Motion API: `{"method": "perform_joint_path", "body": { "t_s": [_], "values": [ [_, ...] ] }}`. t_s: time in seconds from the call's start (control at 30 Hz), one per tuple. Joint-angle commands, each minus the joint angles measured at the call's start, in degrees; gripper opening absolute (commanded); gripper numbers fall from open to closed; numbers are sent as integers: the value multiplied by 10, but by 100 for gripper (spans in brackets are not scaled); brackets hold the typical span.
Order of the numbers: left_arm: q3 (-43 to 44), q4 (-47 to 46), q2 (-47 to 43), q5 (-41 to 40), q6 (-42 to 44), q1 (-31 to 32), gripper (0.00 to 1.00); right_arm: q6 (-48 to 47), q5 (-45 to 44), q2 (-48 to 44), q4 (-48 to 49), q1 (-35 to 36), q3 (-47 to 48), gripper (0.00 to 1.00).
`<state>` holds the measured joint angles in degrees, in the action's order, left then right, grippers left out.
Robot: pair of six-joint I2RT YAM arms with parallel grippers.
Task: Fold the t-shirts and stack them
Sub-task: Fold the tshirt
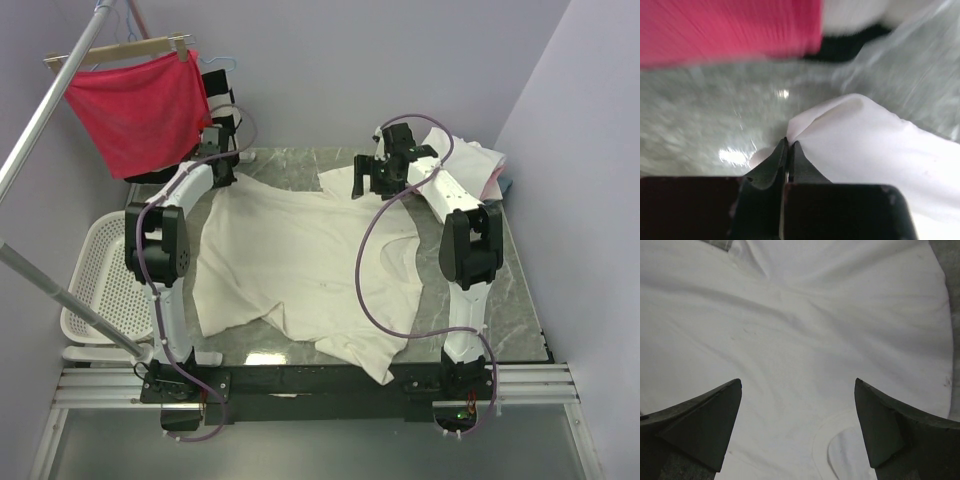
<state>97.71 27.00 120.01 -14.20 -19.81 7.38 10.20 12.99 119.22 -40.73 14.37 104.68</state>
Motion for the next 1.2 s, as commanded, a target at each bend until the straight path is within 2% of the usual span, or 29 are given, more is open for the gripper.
{"method": "perform_joint_path", "body": {
  "t_s": [0.0, 0.03, 0.07, 0.1, 0.13, 0.17, 0.23, 0.27, 0.4, 0.53, 0.63, 0.8, 1.0, 1.17],
  "values": [
    [62, -20, 10, -47, 35, -2, 1, 1, 16, 4, 16, -1, -1, 100],
    [74, -14, 18, -63, 38, -2, 2, 1, 17, 7, 17, -1, -3, 100],
    [76, -12, 20, -76, 37, -2, 7, 3, 17, 7, 19, 0, -4, 100],
    [65, -14, 21, -85, 41, -2, 19, 2, 19, 10, 19, -1, -4, 100],
    [58, -21, 20, -89, 44, -2, 46, 2, 20, 12, 18, -1, -4, 100],
    [55, -19, 22, -92, 46, -2, 58, 2, 22, 12, 18, -2, -4, 100],
    [54, 8, 32, -122, 33, -1, 73, 3, 33, 15, 22, 0, -4, 100],
    [51, 16, 32, -129, 24, 0, 76, 5, 43, 17, 21, 0, -3, 100],
    [-8, 21, 11, -118, -3, 0, 83, 14, 96, 15, 27, 14, -14, 100],
    [-95, -2, -47, -52, -27, 4, 85, 43, 163, 0, 78, 43, -88, 100],
    [-135, -12, -61, -26, -37, 9, 87, 74, 179, 10, 110, 62, -113, 100],
    [-181, -14, -74, 36, -58, 29, 88, 103, 121, 10, 105, 74, -152, 100],
    [-249, -15, -84, 92, -98, 93, 88, 144, 37, -66, 122, 74, -333, 100],
    [-327, -43, -97, 136, -132, 148, 89, 151, -6, -135, 113, 76, -438, 100]
  ]
}}
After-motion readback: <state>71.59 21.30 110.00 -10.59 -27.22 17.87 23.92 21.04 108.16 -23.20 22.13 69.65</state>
